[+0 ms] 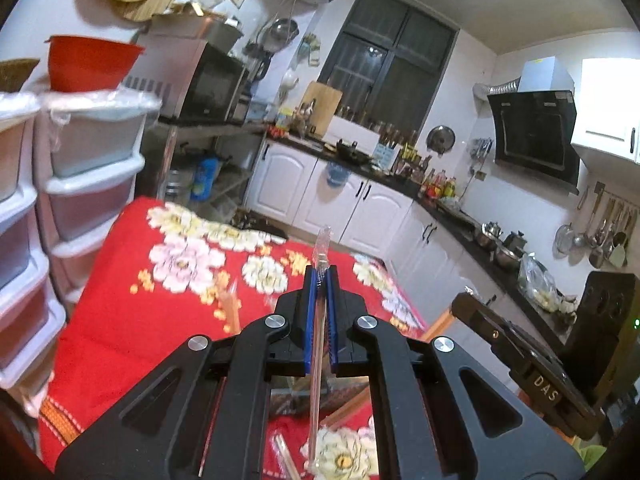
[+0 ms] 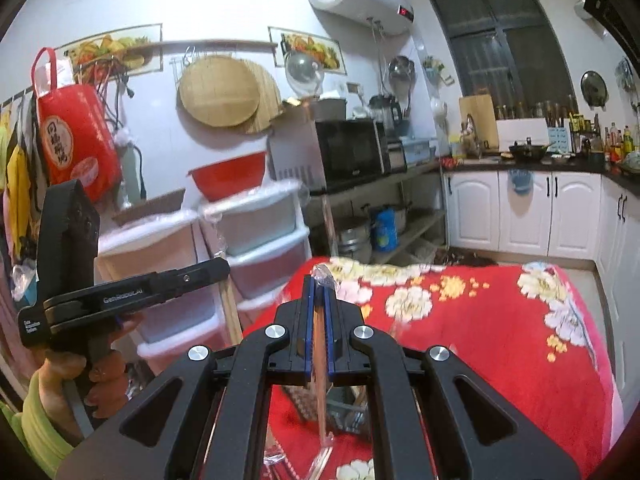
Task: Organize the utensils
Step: 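Lift the chopsticks with both tools and carry them above the grey caddy, then lower both held chopsticks into the caddy compartments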
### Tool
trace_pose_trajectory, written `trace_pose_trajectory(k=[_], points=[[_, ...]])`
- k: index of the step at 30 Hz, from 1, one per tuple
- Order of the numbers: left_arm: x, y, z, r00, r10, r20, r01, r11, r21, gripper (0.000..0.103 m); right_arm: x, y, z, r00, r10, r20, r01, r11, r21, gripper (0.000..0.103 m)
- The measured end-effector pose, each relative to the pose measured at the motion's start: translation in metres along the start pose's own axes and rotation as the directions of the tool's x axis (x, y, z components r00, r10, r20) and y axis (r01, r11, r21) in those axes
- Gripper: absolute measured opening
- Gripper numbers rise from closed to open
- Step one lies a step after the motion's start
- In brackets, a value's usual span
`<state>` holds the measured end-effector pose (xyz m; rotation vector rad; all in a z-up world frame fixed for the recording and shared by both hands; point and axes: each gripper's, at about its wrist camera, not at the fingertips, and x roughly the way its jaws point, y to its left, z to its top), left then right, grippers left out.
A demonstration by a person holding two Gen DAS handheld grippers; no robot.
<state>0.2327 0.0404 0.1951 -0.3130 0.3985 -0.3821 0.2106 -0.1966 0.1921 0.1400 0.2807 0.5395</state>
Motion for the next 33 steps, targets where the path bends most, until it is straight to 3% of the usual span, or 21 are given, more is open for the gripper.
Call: trace_pose_trajectory(k=[10,19,33], points=[[0.016,-0.020,0.032,0.995,0.021,0.096,-0.026,0.998,0.049,0.001,0.003,-0.019,0.027,0.997,-0.038,0.070,0.037,0.999,0.010,0.005],[0.049,-0.020,0.033,0.992,0.052,0.116,-0.059,0.997,0.057,0.001,0.006,-0.041,0.035,0.989,-0.105,0.107,0.103,0.994,0.022,0.005],[0.093,-0.001,0.012,0.991,0.088,0.102,-0.090,0.996,0.018,0.001,0.047,-0.068,0.000,0.988,-0.151,0.014,0.150,0.987,0.061,0.005]])
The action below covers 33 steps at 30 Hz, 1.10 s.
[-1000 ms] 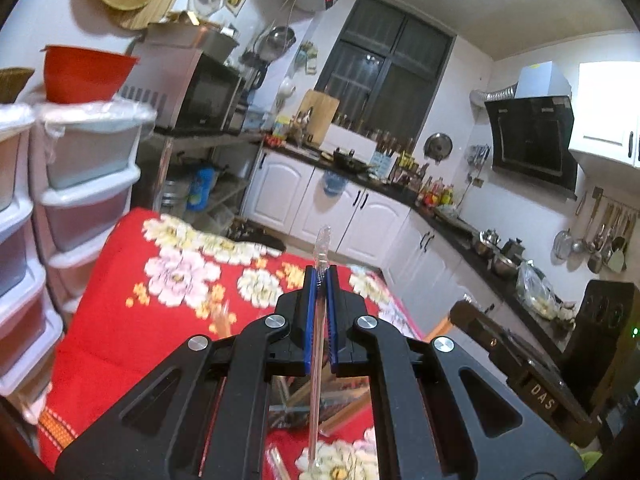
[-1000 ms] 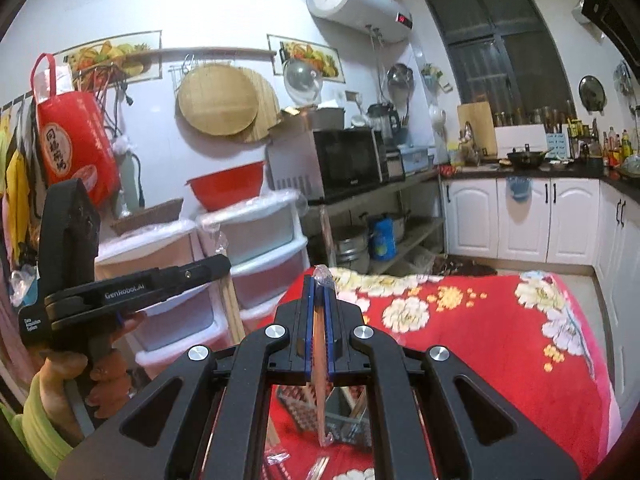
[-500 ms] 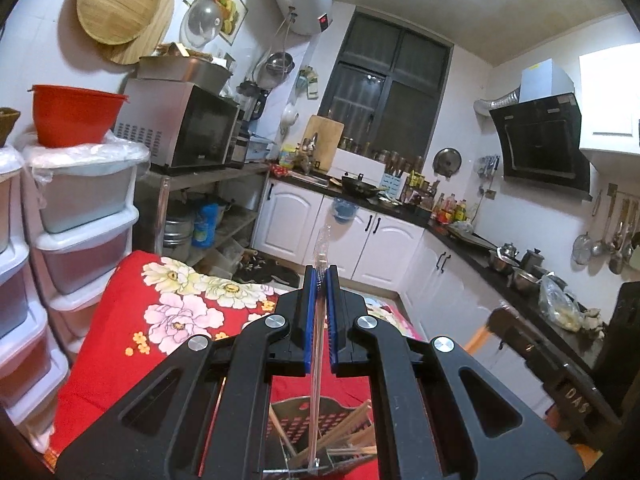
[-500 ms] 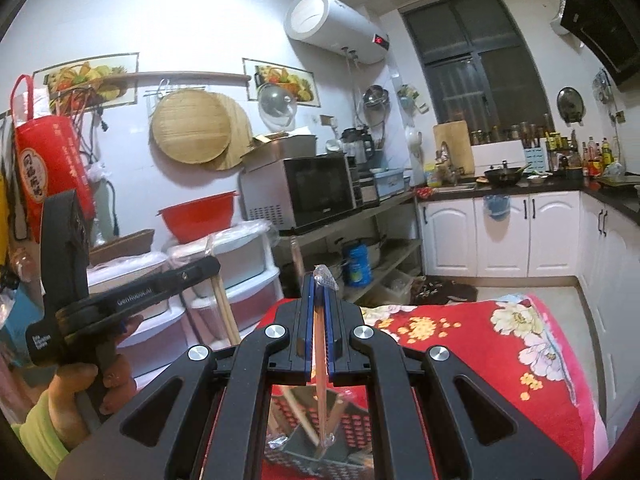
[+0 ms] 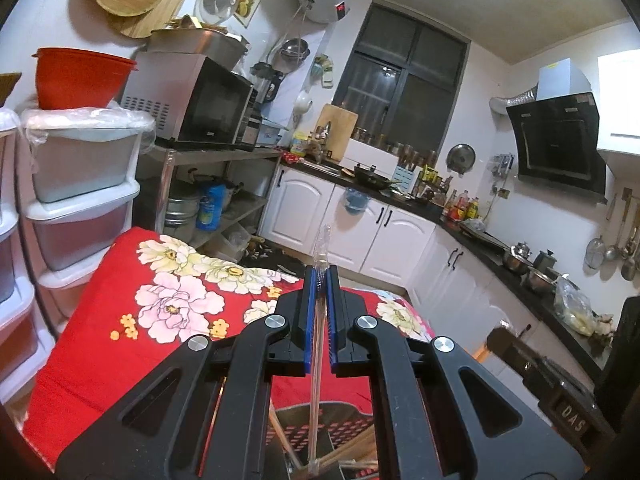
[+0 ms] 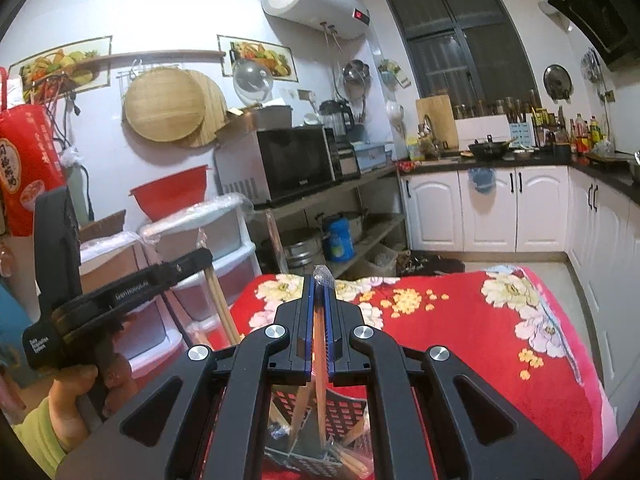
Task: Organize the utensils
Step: 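Lower both held chopsticks into the caddy compartments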
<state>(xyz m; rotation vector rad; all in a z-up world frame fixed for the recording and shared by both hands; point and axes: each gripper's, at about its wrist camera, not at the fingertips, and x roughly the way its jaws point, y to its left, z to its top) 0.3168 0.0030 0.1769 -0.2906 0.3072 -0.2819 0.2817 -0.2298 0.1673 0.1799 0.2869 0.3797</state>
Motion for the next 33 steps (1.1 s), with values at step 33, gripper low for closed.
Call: trace_pose_trajectory(k=[33], points=[[0.030,-0.007,-0.041,0.997,0.028,-0.079,-0.023,0.998,0.066,0.001,0.010,-0.010,-0.043,0.989,-0.004,-0.145,0.007,1.000,0.020,0.005]])
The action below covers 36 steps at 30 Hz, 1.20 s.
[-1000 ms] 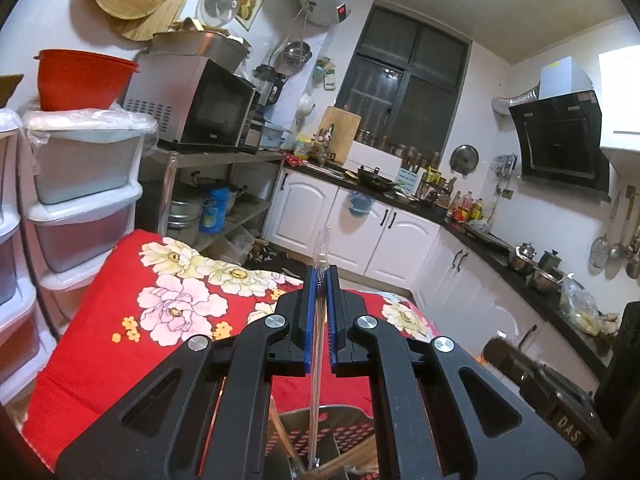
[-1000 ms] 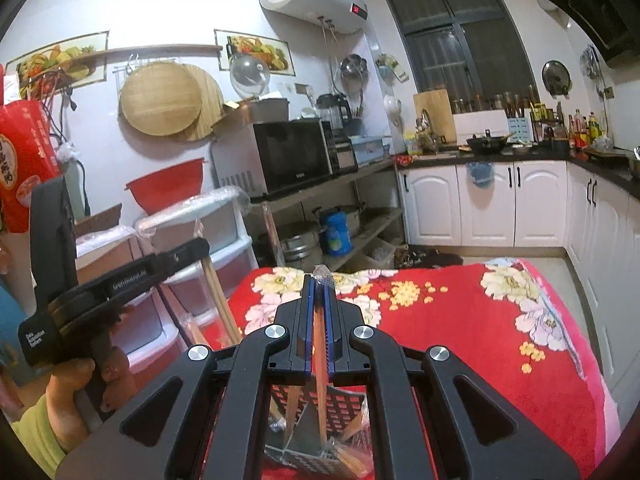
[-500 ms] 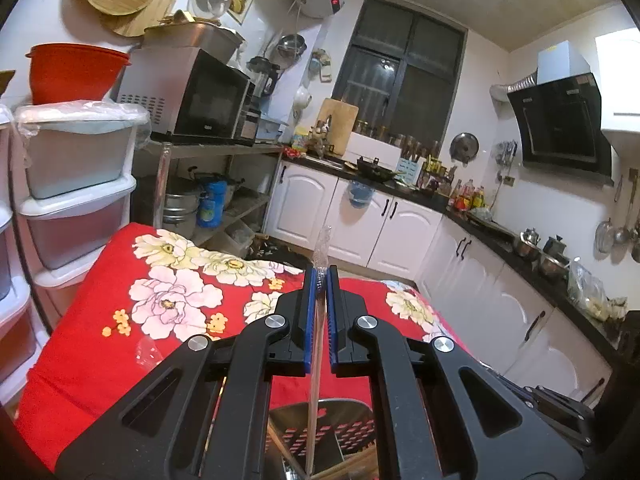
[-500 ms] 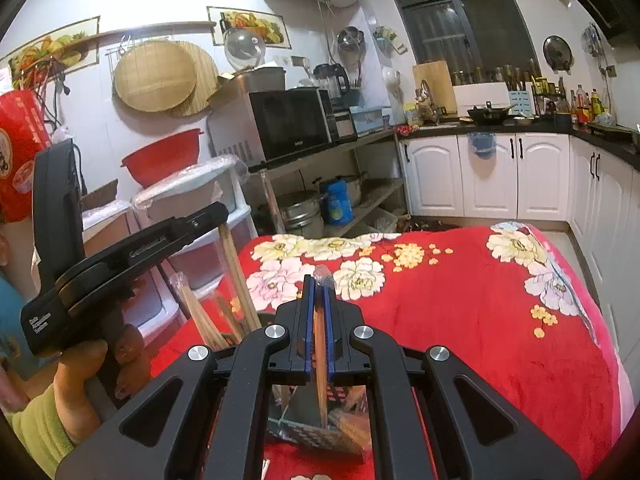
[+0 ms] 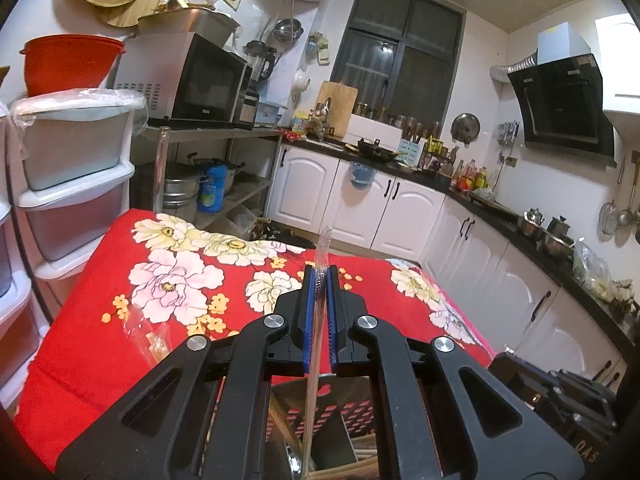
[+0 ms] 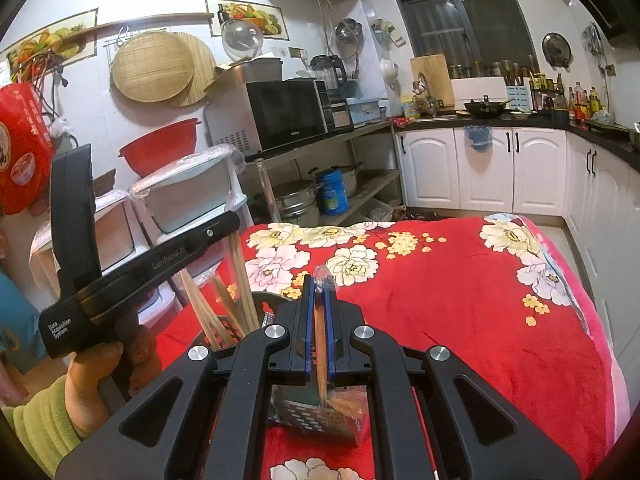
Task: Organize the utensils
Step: 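Lower both held chopsticks into the caddy compartments, then open both tools to release the chopsticks into the caddy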
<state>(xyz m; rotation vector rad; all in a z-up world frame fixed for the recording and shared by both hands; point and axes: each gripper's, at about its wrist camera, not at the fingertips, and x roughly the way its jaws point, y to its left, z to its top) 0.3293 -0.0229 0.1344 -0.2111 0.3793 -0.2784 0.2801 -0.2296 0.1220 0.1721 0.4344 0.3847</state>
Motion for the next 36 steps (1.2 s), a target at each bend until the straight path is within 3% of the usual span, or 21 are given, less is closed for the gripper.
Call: trace_pose_trajectory(k=[7,11,14,27,36], points=[[0.001,0.004,-0.008,0.999,0.006,-0.031,-0.007,1.000,-0.007,0.001,-0.006,-0.004,-0.001,1.000,-0.004,-0.005,0.004,1.000,0.011,0.006],[-0.002,0.004,-0.009,0.999,0.009,-0.034,-0.009,1.000,-0.008,0.001,-0.006,-0.004,-0.001,1.000,-0.007,-0.002,0.007,1.000,0.012,0.017],[-0.004,0.006,-0.012,0.999,0.012,-0.042,-0.012,1.000,-0.007,0.001,-0.010,-0.005,-0.001,1.000,-0.011,0.003,0.011,1.000,0.014,0.017],[-0.013,0.009,-0.018,0.996,0.006,-0.093,-0.008,1.000,-0.022,0.022,-0.025,-0.004,-0.005,1.000,-0.029,0.010,0.029,0.999,0.016,0.028],[-0.029,0.008,-0.024,0.994,-0.006,-0.107,0.002,1.000,-0.031,0.043,-0.039,-0.007,-0.011,0.999,-0.041,0.012,0.041,0.999,0.021,0.031]])
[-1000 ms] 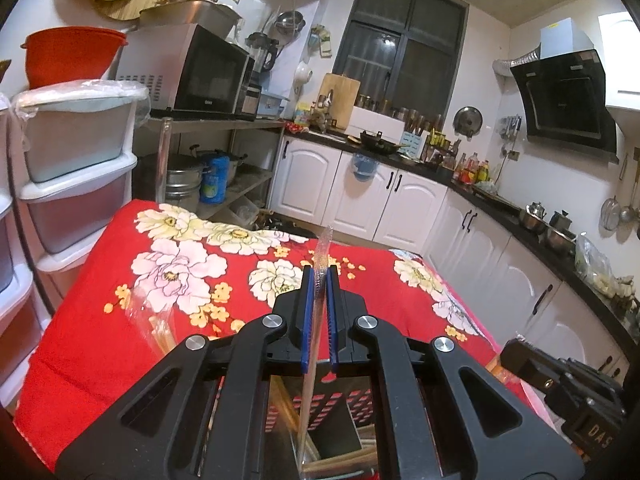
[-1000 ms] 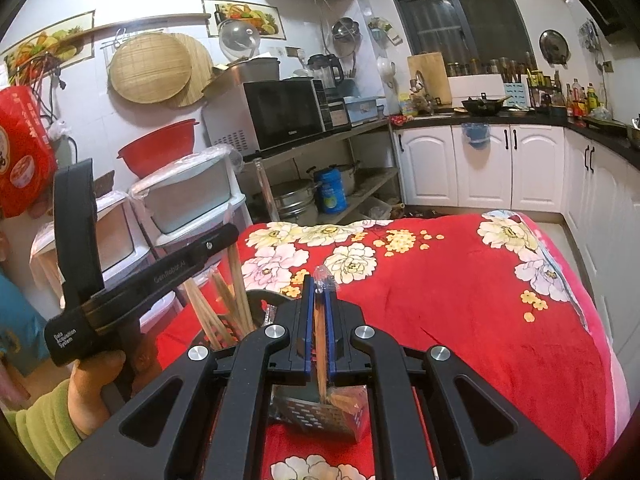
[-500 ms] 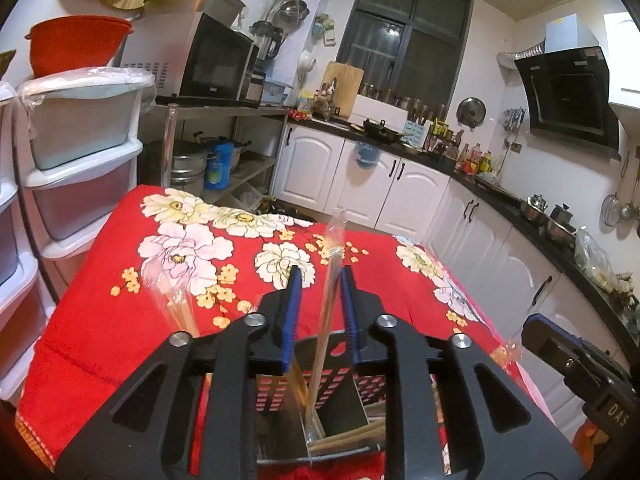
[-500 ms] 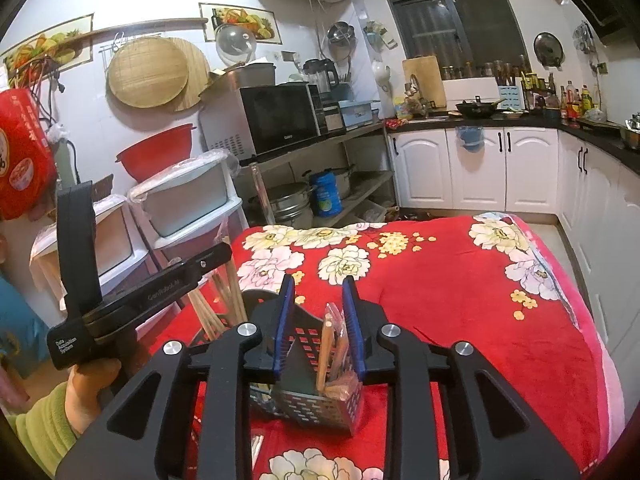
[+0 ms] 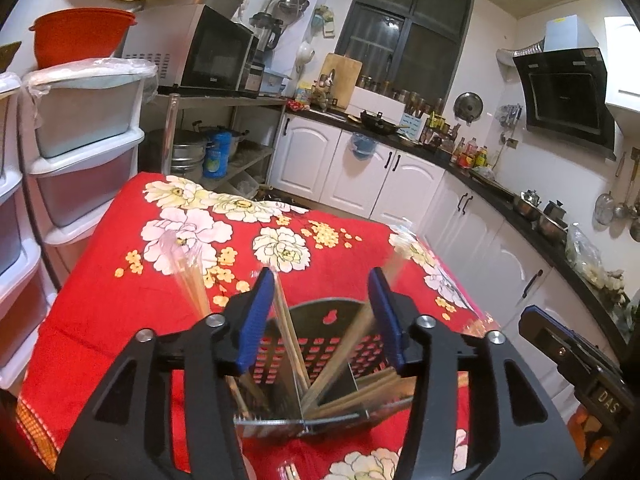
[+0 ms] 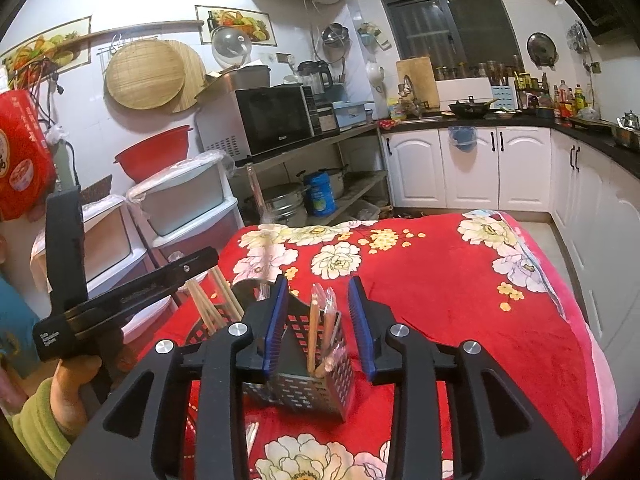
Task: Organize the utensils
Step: 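Open both tools to release the chopsticks into the caddy, then move both open tools back toward the wrapped chopstick packs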
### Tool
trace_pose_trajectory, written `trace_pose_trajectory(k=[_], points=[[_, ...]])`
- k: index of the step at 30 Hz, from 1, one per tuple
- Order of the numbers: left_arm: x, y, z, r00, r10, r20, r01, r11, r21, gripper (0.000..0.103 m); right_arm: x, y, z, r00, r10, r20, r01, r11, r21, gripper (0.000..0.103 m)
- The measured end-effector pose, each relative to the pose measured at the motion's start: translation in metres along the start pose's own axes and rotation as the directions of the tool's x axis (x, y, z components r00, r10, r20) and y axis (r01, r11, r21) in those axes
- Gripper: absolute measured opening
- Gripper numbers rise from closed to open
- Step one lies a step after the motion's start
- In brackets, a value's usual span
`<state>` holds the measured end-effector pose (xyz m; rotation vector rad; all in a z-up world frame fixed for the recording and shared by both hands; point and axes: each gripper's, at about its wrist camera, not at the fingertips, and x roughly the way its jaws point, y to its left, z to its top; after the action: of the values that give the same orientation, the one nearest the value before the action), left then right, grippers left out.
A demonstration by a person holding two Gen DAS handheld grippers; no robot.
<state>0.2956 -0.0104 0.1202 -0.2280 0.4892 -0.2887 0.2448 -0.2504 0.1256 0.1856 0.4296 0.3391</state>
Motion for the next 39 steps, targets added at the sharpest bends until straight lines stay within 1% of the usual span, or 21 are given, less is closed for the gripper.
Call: trace_pose_trajectory(k=[5,6,8,12,15,18,21,24,39], points=[[-0.010,0.001,-0.006,1.000,0.002,-0.007,-0.002,1.000,-0.007,0.055,-0.003,0.000,-0.002,1.000,0.000,-0.002,0.000,1.000,-0.001,0.033],[-0.012,0.001,-0.008,1.000,0.002,-0.009,-0.002,1.000,-0.011,0.059,-0.002,0.000,-0.001,1.000,0.001,-0.001,-0.001,1.000,0.000,0.033],[-0.017,0.003,-0.011,1.000,0.002,-0.013,-0.002,1.000,-0.020,0.062,-0.002,0.000,-0.001,1.000,0.001,-0.002,-0.001,1.000,-0.001,0.034],[-0.026,0.005,-0.017,1.000,0.003,-0.017,-0.003,1.000,-0.026,0.073,-0.006,0.000,-0.004,1.000,0.003,-0.001,-0.003,1.000,0.000,0.037],[-0.034,0.006,-0.021,1.000,0.006,-0.015,-0.007,1.000,-0.026,0.075,-0.014,0.001,-0.010,1.000,0.005,-0.002,-0.005,1.000,-0.005,0.038],[-0.041,0.008,-0.025,1.000,0.006,-0.016,-0.006,0.999,-0.033,0.083,-0.023,0.002,-0.017,1.000,0.009,-0.006,-0.009,1.000,-0.013,0.039],[-0.047,0.011,-0.032,1.000,0.012,-0.021,-0.012,0.999,-0.040,0.083,-0.028,0.005,-0.022,1.000,0.012,-0.010,-0.012,1.000,-0.020,0.042],[-0.052,0.014,-0.038,0.999,0.019,-0.031,-0.020,0.999,-0.046,0.091,-0.027,0.012,-0.023,1.000,0.012,-0.019,-0.012,1.000,-0.025,0.043],[-0.068,0.031,-0.071,0.996,0.049,-0.079,-0.056,0.995,-0.082,0.091,-0.023,0.028,-0.048,0.995,0.031,-0.092,-0.036,0.998,-0.048,0.044]])
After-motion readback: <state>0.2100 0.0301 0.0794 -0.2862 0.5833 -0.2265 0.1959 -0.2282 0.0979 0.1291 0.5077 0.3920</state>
